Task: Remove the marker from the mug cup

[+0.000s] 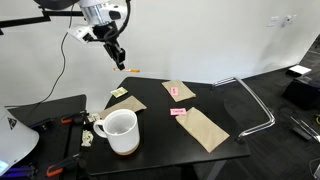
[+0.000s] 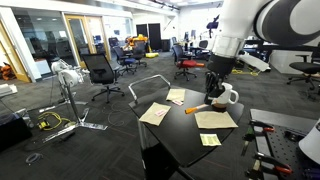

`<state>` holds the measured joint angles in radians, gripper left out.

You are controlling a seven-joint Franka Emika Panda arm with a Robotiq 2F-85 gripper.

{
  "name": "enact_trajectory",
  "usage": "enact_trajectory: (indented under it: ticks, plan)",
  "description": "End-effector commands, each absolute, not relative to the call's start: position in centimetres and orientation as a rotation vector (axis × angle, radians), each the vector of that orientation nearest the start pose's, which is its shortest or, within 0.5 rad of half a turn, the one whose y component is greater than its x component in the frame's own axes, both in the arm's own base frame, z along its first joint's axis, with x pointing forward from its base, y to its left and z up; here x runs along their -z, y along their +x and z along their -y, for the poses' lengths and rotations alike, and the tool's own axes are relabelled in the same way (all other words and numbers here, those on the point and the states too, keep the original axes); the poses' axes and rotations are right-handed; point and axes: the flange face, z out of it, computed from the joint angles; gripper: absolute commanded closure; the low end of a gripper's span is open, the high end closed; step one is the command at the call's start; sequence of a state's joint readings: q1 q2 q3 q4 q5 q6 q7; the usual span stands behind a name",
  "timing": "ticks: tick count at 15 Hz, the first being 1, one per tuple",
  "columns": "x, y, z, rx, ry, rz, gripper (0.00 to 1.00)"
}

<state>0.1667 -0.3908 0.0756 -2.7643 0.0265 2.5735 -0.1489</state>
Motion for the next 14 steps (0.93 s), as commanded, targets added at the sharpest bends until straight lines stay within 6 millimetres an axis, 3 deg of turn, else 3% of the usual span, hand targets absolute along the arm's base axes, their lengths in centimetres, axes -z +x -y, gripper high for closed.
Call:
enact_trajectory:
  ticks: [1,8,14]
  plan:
    - [-33.8,38.3,-10.5,0.388,-3.072,0.489,0.97]
    - [-30.2,40.4,-11.5,0.47,-3.066,0.324,0.97]
    - [-28.3,42.3,-11.2,0.588,-3.021,0.117,0.97]
